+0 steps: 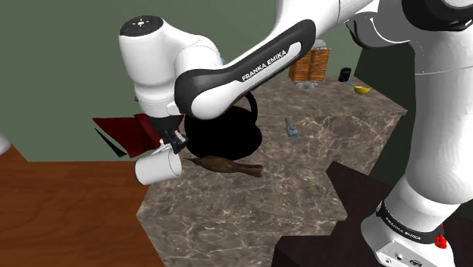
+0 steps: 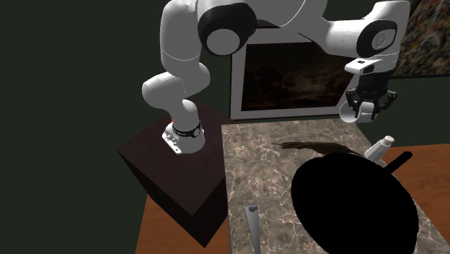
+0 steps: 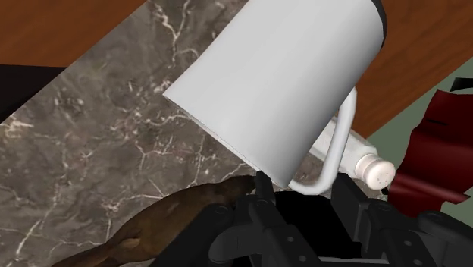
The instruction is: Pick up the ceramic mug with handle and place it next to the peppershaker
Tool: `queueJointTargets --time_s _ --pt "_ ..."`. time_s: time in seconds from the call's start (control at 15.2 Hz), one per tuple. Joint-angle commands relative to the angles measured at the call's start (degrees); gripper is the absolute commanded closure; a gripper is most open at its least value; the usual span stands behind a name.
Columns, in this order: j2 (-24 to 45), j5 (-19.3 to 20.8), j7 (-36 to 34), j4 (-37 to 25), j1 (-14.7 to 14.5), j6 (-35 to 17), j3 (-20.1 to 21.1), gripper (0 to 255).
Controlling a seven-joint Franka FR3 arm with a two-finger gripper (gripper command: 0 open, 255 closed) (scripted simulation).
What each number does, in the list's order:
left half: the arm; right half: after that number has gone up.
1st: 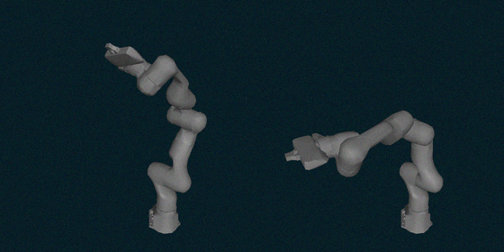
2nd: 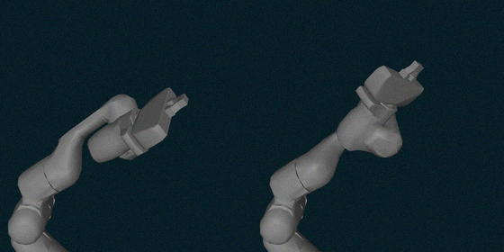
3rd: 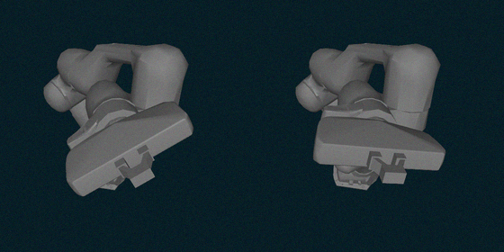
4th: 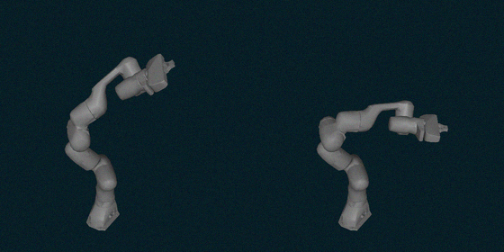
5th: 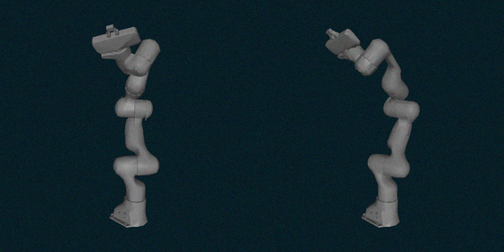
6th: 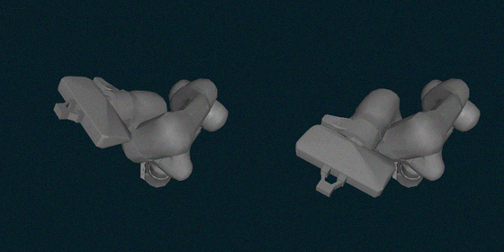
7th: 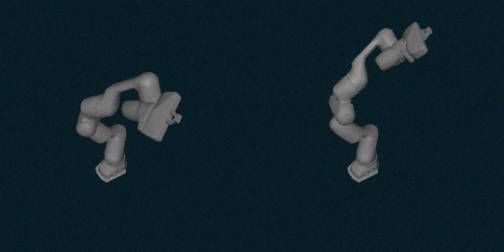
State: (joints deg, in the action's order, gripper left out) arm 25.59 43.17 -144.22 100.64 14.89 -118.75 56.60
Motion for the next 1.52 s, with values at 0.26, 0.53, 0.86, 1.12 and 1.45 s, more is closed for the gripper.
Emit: queueJointTargets --time_s 0.26,0.53,0.86,1.12,1.45 --pt "1.9 2.7 -2.3 1.9 -1.0 -2.8 -1.7 255" --pt "3.4 4.6 -4.0 3.0 -1.8 -4.6 -3.0 255" --pt "4.9 6.6 -5.6 3.8 -2.7 -6.2 -4.3 255" --pt "4.9 6.6 -5.6 3.8 -2.7 -6.2 -4.3 255" --pt "4.9 6.6 -5.7 3.8 -2.7 -6.2 -4.3 0"
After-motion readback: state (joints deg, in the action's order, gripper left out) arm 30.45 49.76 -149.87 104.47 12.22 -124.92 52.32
